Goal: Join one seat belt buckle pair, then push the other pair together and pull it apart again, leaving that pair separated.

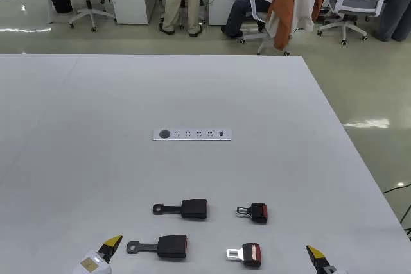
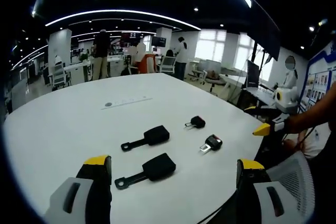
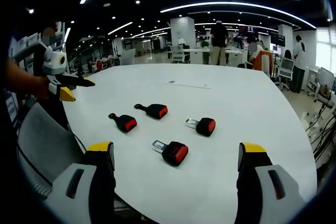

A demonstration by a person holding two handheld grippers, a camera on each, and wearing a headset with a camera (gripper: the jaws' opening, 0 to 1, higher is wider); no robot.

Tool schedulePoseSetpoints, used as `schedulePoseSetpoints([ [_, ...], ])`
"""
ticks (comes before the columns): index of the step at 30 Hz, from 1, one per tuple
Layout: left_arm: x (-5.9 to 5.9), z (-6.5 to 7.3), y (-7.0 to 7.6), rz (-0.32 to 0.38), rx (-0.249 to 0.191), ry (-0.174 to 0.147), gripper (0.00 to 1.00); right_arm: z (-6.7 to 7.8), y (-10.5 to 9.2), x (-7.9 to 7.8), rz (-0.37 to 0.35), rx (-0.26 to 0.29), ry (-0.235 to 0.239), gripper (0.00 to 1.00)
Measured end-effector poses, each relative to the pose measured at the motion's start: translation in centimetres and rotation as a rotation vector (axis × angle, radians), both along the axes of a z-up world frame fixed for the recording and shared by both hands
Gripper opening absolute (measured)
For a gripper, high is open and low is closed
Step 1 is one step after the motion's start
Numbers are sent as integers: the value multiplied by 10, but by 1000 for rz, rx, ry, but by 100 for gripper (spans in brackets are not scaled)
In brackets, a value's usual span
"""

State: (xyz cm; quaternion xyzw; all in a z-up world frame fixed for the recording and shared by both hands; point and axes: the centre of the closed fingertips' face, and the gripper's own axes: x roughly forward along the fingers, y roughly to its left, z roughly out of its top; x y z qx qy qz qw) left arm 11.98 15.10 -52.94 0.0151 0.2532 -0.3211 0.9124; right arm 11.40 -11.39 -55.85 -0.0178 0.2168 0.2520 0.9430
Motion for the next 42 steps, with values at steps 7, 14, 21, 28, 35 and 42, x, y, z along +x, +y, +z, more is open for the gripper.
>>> schedulePoseSetpoints([
  [7, -2, 0, -1, 1, -1, -2, 100, -1, 0, -2, 0, -3, 4, 97],
  [14, -2, -2, 1, 2, -1, -1, 100, -2, 0, -2, 0, 0, 2, 97],
  [21, -1, -1, 3, 6, -1, -4, 100, -3, -1, 1, 1, -1, 1, 97],
  [28, 2, -1, 6, 7, -1, -8, 100, -1, 0, 4, 0, 1, -7, 97],
  [35, 1, -2, 6, 7, -3, -8, 100, 2, 0, 2, -1, -1, -6, 97],
  [42, 1, -5, 7, 7, -3, -5, 100, 0, -2, 1, -5, 1, -8, 97],
])
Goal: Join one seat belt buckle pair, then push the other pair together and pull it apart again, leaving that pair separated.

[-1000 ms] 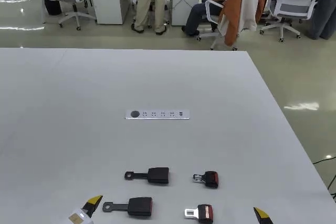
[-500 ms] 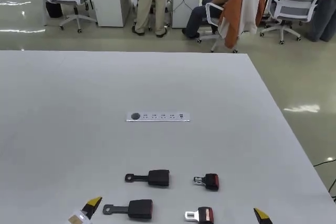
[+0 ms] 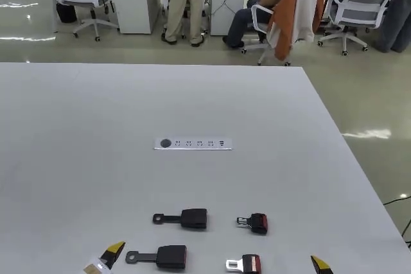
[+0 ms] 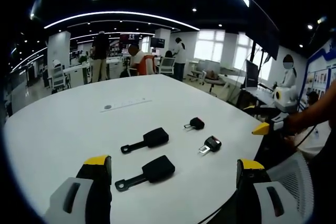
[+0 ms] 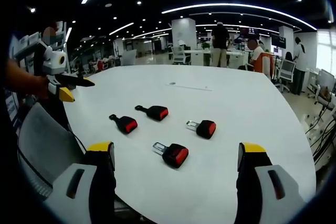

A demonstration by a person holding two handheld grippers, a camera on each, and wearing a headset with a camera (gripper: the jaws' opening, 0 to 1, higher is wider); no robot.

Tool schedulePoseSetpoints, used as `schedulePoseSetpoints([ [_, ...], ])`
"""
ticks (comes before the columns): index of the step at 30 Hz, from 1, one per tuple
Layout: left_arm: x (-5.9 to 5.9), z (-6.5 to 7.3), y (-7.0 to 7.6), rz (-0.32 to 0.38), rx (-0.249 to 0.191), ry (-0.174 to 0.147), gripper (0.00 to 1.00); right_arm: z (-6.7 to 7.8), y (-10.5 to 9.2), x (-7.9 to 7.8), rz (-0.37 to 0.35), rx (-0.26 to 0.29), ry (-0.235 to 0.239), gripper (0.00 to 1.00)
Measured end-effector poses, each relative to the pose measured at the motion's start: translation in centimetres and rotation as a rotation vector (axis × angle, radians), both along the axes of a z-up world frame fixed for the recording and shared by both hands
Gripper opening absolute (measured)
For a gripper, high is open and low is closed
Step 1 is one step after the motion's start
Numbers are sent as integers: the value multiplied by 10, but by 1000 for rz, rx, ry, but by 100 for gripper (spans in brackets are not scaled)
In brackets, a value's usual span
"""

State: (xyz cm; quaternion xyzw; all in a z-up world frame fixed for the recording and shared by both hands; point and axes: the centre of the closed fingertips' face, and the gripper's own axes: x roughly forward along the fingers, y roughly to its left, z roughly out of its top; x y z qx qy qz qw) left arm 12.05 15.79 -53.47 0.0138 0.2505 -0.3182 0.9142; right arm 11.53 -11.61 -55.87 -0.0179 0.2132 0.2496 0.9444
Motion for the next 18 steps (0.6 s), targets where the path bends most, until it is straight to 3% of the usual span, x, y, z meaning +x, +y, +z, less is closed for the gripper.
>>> schedulePoseSetpoints([
  [18, -4, 4, -3, 7, 1, 3, 100, 1, 1, -1, 5, -1, -1, 97],
])
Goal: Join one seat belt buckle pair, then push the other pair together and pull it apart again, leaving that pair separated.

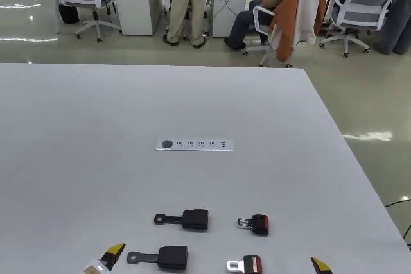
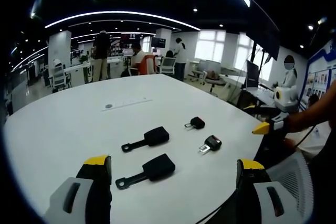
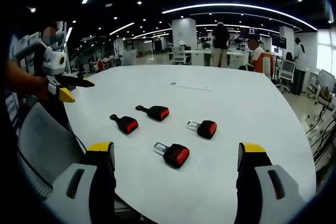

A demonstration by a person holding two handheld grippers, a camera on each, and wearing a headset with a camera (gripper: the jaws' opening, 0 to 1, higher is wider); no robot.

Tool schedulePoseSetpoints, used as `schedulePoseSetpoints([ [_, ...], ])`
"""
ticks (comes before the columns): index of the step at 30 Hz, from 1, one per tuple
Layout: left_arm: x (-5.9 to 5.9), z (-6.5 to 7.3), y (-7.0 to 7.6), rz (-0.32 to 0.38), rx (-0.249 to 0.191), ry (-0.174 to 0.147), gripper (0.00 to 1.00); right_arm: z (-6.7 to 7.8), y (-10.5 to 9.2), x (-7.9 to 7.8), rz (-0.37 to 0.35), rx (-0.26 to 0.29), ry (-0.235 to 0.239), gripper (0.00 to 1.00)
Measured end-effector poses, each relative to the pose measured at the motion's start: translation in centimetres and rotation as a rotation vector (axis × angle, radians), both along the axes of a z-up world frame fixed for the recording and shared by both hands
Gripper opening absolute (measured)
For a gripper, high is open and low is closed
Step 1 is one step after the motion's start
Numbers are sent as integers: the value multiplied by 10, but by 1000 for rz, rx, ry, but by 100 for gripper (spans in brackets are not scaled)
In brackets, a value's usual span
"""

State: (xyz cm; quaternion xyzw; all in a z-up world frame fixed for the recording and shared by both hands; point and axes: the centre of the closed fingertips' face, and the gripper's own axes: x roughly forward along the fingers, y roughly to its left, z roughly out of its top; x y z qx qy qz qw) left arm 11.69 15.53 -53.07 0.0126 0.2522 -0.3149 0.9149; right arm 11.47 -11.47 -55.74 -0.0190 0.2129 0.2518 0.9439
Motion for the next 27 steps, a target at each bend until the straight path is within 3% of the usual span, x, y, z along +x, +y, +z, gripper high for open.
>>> schedulePoseSetpoints([
  [21, -3, 4, -4, -9, 5, 2, 100, -1, 3, 0, 10, -2, 4, 97],
  [27, -2, -1, -3, -11, 10, 9, 100, -5, 1, 1, 8, 0, 7, 97],
])
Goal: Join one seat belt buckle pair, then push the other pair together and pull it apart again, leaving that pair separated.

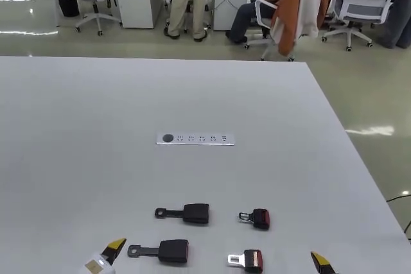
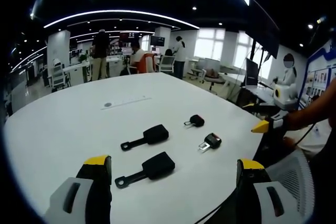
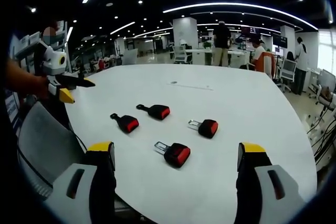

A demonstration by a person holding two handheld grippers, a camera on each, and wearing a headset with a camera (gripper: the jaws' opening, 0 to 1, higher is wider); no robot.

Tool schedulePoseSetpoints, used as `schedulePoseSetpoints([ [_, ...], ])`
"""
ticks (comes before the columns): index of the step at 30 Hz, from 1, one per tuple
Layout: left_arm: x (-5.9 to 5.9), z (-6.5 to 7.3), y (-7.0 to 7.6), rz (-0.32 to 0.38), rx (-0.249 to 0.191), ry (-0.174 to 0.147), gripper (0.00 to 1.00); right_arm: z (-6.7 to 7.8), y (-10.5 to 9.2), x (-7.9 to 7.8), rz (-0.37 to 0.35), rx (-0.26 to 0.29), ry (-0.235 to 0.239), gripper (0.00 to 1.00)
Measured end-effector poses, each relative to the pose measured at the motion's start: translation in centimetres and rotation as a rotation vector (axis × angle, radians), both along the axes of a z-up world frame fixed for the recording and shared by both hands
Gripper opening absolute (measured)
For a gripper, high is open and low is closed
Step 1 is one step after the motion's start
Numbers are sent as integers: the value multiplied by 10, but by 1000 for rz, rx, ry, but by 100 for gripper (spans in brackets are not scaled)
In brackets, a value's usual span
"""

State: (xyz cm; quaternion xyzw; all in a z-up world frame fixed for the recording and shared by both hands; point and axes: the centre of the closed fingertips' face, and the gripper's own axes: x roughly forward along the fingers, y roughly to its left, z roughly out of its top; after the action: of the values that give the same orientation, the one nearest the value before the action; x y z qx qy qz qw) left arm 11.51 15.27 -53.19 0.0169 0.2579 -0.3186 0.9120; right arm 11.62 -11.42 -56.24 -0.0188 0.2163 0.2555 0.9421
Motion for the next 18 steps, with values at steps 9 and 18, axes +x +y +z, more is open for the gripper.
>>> schedulePoseSetpoints([
  [9, 4, -5, 0, 1, -5, 4, 100, -4, 1, 4, 4, 1, -1, 97],
  [18, 8, -7, 0, -1, -1, 8, 100, -3, 7, 11, 19, 1, -2, 97],
])
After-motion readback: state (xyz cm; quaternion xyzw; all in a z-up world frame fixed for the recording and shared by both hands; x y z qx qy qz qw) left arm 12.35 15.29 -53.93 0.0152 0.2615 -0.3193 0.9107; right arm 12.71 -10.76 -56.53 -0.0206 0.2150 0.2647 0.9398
